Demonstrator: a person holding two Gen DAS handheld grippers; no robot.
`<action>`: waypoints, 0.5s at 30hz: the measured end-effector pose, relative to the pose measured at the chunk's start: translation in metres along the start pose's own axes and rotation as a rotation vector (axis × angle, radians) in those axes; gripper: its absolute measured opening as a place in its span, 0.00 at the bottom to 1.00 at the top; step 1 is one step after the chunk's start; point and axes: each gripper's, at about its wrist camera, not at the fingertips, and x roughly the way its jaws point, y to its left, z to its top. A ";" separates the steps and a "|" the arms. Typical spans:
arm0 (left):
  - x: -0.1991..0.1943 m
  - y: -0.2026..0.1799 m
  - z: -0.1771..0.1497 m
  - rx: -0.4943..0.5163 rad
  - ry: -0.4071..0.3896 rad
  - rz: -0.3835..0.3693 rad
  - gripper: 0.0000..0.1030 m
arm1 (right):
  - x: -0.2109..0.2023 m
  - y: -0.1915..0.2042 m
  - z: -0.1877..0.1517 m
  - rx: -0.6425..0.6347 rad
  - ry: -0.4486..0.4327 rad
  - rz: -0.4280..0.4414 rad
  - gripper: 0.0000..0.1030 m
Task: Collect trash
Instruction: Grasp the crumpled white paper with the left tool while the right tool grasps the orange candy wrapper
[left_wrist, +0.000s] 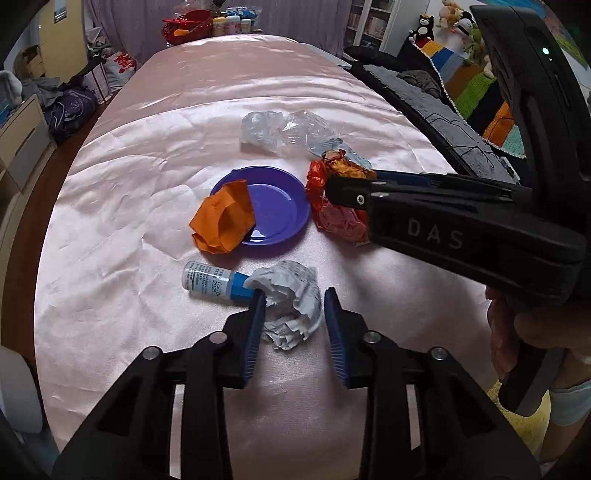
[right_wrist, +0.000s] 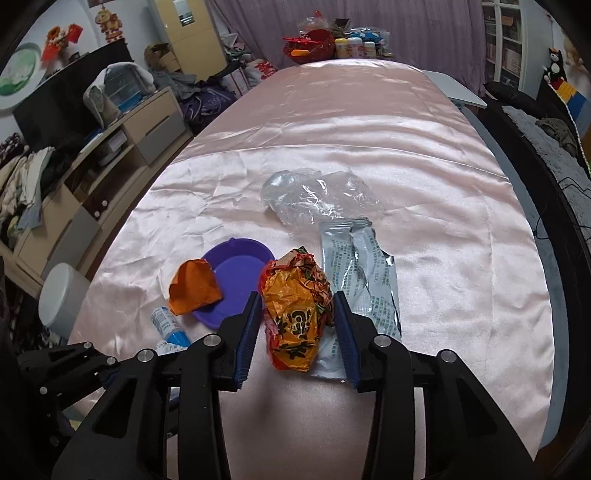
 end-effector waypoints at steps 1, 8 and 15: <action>0.000 0.001 0.000 -0.001 0.000 -0.004 0.17 | 0.003 0.000 -0.001 -0.003 0.005 -0.001 0.35; -0.006 0.001 -0.006 0.000 -0.008 -0.016 0.10 | -0.002 0.001 -0.002 -0.020 -0.012 -0.025 0.28; -0.041 -0.001 -0.013 -0.010 -0.061 -0.012 0.10 | -0.043 0.006 -0.006 -0.016 -0.065 -0.022 0.28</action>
